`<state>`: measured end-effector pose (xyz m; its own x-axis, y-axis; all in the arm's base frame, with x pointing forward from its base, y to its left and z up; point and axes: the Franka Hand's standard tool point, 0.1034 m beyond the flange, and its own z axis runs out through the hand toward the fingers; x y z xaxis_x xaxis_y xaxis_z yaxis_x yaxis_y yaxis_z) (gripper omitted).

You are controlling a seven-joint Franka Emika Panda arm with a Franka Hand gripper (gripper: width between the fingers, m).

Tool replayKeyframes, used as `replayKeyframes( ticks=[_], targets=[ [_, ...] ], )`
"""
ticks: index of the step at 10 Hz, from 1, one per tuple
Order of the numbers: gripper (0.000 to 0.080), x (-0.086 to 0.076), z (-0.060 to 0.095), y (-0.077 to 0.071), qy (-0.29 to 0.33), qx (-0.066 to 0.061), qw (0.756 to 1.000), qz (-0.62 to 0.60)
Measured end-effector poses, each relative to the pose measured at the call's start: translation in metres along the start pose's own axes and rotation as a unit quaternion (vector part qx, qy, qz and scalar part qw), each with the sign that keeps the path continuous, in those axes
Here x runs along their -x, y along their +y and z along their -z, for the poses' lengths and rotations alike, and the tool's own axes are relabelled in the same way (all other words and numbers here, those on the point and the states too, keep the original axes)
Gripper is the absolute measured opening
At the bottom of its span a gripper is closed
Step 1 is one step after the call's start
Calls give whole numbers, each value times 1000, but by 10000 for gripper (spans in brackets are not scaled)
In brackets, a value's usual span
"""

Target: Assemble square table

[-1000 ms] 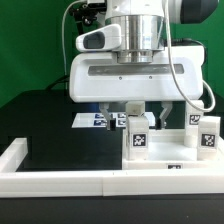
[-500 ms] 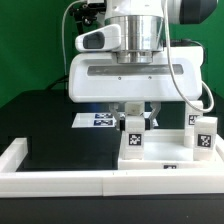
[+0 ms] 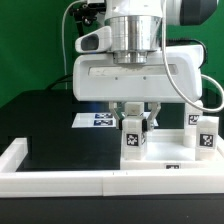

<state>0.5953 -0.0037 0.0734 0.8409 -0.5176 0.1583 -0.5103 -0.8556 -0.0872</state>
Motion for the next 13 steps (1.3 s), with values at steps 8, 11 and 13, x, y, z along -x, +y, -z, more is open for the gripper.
replayKeyframes(
  ticks=[8,11,13],
  targets=[
    [294,2,-1,-9,-8,8,924,-382],
    [371,3,-1,-9,-10,6,916,-400],
    [621,2,-1,-8,-9,4,935,-355]
  ],
)
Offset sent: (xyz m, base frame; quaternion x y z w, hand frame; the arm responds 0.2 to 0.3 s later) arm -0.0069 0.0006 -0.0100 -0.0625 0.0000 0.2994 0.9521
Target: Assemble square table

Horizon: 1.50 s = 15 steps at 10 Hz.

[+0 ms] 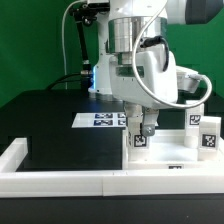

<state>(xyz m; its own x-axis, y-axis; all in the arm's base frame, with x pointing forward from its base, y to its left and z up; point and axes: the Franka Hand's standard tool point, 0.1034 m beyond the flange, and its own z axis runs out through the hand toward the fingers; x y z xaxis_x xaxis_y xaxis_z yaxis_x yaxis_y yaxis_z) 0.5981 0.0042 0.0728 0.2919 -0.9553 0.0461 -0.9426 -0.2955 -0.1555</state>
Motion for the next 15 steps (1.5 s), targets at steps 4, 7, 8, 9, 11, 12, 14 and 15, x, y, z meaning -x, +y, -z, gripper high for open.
replayKeyframes(
  ticks=[4,7,8,9,11,12,14,15],
  targets=[
    [647,-1,0,0,6,-5,973,230],
    [648,3,0,-1,7,-2,928,372],
    [648,2,1,-1,7,-2,910,414],
    [648,2,1,-1,7,-2,896,444],
    [648,2,1,-2,8,-1,864,503],
    [648,2,1,-2,11,2,845,535],
    [527,0,1,-1,12,3,832,555],
    [377,0,0,-1,12,3,832,554]
  ],
)
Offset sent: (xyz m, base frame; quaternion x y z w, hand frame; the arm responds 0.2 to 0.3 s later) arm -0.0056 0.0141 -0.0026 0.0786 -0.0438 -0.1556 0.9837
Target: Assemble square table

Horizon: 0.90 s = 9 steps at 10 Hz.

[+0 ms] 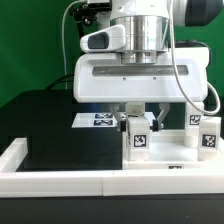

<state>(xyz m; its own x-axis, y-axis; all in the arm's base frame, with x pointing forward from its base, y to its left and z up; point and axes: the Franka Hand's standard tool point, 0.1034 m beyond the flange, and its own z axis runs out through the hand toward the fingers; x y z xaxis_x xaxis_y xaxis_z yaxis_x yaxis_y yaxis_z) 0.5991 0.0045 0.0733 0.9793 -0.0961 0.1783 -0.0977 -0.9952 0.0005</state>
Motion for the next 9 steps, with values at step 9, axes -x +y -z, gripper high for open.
replayKeyframes(
  ticks=[9],
  targets=[
    [298,1,0,7,10,16,975,-220]
  ],
)
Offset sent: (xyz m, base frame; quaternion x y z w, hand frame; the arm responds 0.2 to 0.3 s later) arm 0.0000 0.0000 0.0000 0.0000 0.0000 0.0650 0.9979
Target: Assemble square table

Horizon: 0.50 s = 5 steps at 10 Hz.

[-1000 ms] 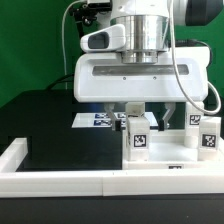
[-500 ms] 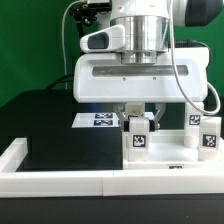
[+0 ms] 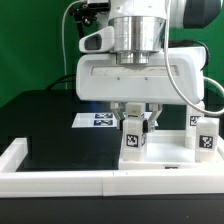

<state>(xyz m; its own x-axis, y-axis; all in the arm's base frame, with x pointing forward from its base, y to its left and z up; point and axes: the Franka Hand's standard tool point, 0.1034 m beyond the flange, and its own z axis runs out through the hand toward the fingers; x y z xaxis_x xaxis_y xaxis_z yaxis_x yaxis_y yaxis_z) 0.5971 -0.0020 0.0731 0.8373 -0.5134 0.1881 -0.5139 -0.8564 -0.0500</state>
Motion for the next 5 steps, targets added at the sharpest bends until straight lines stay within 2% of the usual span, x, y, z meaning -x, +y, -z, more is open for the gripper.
replayKeyframes(
  ticks=[2,5],
  targets=[
    [305,-3,-1,9,6,11,996,-83],
    [321,-3,-1,11,13,11,992,-125]
  ],
)
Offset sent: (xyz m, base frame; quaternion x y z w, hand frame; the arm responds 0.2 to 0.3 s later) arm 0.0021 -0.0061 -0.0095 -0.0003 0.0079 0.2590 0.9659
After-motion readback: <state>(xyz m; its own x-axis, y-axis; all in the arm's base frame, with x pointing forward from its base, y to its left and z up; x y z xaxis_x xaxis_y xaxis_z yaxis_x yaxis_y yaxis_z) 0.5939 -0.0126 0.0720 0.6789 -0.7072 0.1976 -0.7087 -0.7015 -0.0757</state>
